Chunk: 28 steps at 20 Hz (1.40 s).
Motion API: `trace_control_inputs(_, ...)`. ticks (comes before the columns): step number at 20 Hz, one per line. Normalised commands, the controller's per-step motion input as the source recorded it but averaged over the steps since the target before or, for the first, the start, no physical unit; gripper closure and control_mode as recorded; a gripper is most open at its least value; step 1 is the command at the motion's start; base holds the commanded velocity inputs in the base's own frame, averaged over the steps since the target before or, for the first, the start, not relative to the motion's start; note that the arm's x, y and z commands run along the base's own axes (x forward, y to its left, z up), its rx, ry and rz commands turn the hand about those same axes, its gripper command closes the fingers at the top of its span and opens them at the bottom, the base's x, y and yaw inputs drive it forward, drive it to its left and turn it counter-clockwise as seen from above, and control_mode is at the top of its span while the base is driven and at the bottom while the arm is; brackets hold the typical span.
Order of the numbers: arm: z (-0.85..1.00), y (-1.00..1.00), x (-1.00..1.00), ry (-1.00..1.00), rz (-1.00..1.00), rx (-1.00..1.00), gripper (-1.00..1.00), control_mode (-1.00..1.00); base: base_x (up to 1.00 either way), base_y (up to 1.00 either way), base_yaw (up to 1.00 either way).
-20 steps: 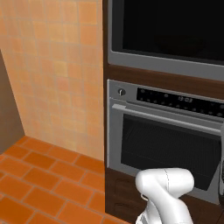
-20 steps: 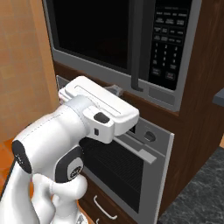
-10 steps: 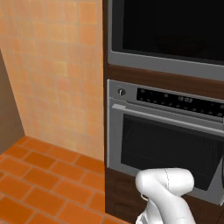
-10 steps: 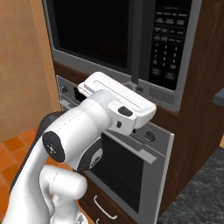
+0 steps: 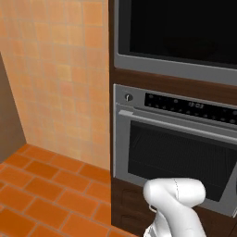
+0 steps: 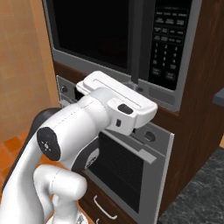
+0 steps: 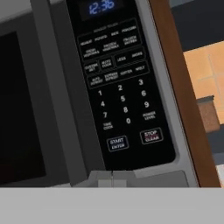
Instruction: Pick the broccoli from the sink and place it in the bowl. Then pick the bowl and place it in the microwave. Then close the microwave door and press the start button.
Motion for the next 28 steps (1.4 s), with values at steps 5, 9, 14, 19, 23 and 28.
trace_control_inputs(5,0.00,0.00,0.08,0.13,0.00,0.00,1.00,-1.00,0.00,0.00,0.00)
trace_control_inputs(9,0.04,-0.14,0.05,0.00,0.00,0.01,1.00,-1.00,0.00,0.00,0.00)
trace_control_inputs(14,0.00,-0.08,0.22,0.00,0.00,0.00,1.00,-1.00,0.00,0.00,0.00)
trace_control_inputs(19,0.00,-0.08,0.19,0.00,0.00,0.00,1.00,-1.00,0.00,0.00,0.00)
trace_control_inputs(23,0.00,-0.07,0.08,0.00,0.00,0.00,1.00,-1.00,0.00,0.00,0.00)
trace_control_inputs(28,0.00,-0.10,0.15,0.00,0.00,0.00,1.00,-1.00,0.00,0.00,0.00)
